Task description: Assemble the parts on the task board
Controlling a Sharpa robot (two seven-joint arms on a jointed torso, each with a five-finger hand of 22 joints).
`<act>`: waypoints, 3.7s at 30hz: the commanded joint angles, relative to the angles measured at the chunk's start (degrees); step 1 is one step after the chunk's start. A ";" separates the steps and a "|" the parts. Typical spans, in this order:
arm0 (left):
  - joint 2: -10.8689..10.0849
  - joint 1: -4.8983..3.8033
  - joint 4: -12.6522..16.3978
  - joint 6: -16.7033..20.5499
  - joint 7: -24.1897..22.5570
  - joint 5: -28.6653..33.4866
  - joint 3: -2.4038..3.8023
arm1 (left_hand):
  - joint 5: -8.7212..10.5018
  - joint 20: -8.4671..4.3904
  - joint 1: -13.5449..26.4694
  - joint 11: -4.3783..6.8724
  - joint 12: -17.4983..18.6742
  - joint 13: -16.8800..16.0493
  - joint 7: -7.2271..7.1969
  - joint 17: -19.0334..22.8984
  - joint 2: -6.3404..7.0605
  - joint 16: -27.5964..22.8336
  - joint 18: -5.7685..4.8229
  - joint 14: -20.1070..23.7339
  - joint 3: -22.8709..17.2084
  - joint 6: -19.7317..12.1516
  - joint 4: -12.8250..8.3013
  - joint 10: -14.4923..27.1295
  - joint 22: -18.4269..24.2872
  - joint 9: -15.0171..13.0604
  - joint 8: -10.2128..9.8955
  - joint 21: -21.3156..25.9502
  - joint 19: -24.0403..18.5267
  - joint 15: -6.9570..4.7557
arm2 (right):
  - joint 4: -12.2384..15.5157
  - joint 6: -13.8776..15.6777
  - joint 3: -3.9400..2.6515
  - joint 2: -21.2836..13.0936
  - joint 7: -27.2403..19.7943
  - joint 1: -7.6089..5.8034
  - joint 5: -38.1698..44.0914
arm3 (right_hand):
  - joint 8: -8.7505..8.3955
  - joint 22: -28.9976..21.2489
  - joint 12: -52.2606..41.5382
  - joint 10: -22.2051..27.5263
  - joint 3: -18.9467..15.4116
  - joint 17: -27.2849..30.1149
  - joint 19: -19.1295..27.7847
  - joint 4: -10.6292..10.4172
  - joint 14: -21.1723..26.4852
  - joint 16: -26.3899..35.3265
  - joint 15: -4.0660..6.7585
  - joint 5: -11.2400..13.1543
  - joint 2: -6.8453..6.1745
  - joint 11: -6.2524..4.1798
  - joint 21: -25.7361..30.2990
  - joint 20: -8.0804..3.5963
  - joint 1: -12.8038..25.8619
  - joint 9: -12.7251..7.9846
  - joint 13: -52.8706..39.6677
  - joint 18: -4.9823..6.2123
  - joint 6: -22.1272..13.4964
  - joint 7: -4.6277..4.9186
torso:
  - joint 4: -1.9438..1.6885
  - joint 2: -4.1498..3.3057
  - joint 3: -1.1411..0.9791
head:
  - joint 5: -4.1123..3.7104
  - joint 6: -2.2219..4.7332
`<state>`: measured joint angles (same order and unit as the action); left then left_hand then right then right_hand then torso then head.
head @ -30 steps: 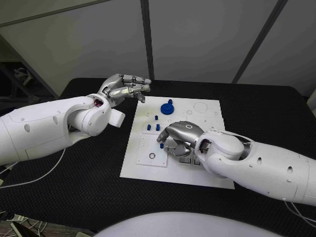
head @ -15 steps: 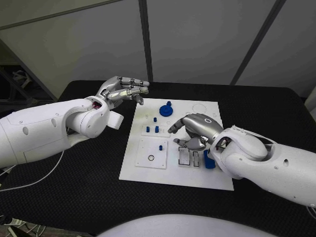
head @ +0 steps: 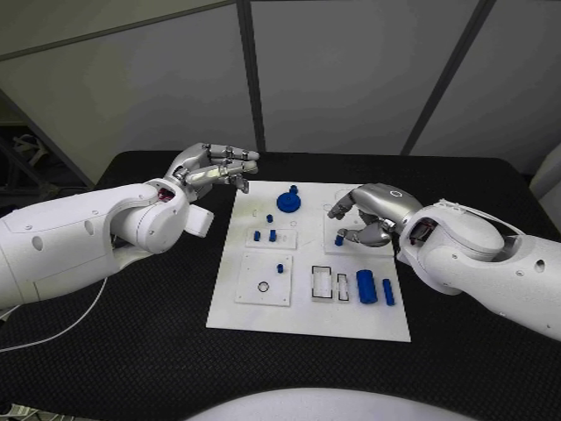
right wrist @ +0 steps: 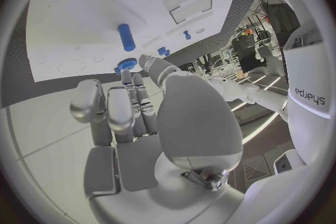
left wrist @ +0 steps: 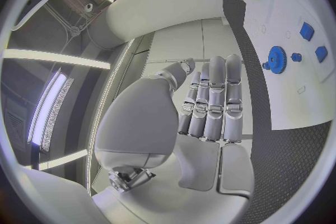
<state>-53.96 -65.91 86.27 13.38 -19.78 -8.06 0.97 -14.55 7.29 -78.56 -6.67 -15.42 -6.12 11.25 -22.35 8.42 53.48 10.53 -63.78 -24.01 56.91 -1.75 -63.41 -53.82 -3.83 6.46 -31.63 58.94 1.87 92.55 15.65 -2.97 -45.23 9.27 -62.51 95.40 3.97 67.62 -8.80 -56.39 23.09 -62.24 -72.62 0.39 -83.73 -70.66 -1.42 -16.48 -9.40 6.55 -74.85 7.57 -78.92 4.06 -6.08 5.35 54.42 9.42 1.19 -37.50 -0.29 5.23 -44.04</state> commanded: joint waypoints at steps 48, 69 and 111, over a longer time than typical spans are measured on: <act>-0.29 -0.06 0.14 -0.67 -0.13 0.12 0.05 | 0.13 0.32 0.21 -0.12 -0.43 -0.13 0.09 0.17 -0.88 -0.42 -0.14 -0.25 0.37 -0.27 0.17 0.57 0.22 0.01 -0.26 0.30 0.11 0.26 | -2.79 -6.88 0.01 2.97 2.75 -0.07 5.42 | 3.97 8.28 -5.08 -10.69 3.06 -4.04 -6.46 1.21 -2.16 -4.06 2.08 4.05 4.65 -2.66 -5.65 -1.94 -4.44 1.89 -0.57 -1.74 9.67 -1.41 | -0.07 -0.04 -0.01 | 0.15 -0.62; 0.05 -0.05 -0.20 -0.67 -0.10 0.12 0.05 | 0.11 0.32 0.16 -0.10 -0.49 -0.14 0.08 0.19 -1.00 -0.43 -0.13 -0.26 0.34 -0.28 0.16 0.60 0.24 0.00 -0.24 0.33 0.12 0.25 | 9.20 0.86 -1.94 -0.80 0.47 -0.13 2.61 | 3.73 8.64 -4.35 -10.74 3.51 -4.11 -6.54 1.59 -2.16 -4.24 1.92 2.82 3.99 -2.42 -5.97 -1.89 -3.92 1.93 -0.81 -1.80 9.53 -1.16 | -0.15 0.02 0.06 | 0.10 -0.26; 1.34 -0.07 -0.51 -0.96 -0.29 0.13 0.06 | 0.11 0.32 0.16 -0.10 -0.49 -0.14 0.08 0.19 -1.00 -0.43 -0.13 -0.26 0.34 -0.28 0.16 0.60 0.24 0.00 -0.24 0.33 0.12 0.25 | 1.01 -3.89 5.22 14.11 -3.71 2.41 -0.62 | 3.58 8.47 -4.01 -10.66 3.58 -3.87 -6.33 1.66 -2.12 -4.15 1.85 2.29 3.86 -2.35 -5.87 -1.81 -3.66 1.93 -0.88 -1.74 9.39 -1.08 | 0.01 -0.05 0.00 | 2.04 -0.85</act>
<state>-52.70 -65.91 85.77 13.11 -19.67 -8.04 0.97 -14.55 7.29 -78.57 -6.81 -15.70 -6.17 11.25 -22.23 7.98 53.25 10.53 -63.69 -23.85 56.91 -1.58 -63.29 -53.66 -3.83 6.46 -31.63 58.94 1.96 93.55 13.40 2.26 -31.17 6.34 -60.02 94.46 7.42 74.92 -12.94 -66.75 26.43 -66.13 -78.84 1.98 -84.14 -74.68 0.21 -13.87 -5.07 4.18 -80.67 5.62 -82.85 5.89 -6.86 4.44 63.83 8.02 1.15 -37.53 -0.27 7.27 -44.87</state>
